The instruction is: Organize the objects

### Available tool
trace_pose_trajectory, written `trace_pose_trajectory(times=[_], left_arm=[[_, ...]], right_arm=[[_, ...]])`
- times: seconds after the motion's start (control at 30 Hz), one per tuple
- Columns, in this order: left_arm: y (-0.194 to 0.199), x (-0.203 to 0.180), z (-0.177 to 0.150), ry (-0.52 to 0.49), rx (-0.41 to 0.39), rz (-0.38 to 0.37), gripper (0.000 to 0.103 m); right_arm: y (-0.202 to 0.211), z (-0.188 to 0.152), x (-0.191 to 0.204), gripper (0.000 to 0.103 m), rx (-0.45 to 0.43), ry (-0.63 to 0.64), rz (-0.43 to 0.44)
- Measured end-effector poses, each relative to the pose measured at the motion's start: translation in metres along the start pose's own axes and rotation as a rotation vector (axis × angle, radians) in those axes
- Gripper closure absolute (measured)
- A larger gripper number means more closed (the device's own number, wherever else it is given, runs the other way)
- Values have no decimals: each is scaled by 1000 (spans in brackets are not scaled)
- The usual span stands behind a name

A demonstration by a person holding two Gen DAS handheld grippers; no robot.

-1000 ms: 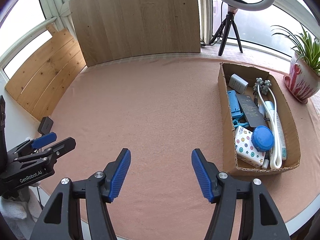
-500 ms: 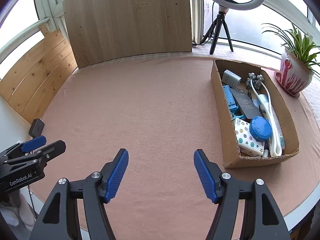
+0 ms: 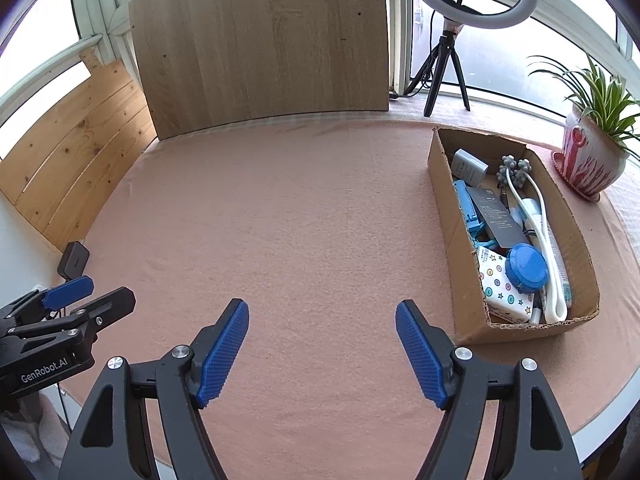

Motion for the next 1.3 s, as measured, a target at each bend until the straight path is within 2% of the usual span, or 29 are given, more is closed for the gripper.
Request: trace_pose_trajectory(times=[1.3], left_arm=[[-5,3,2,0,10,6,23]], right_arm=[[-3,2,-1,30,6,-41,8]])
Point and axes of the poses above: each gripper's, at about its wrist camera, not at the fingertips, and y roughly against the way its jaws point, x to its left, z to its top, the point moved 6 cm from there along -y, roughly the way its jaws point, and after that the axes turned 3 degrees about y, right-handed, at the moved point
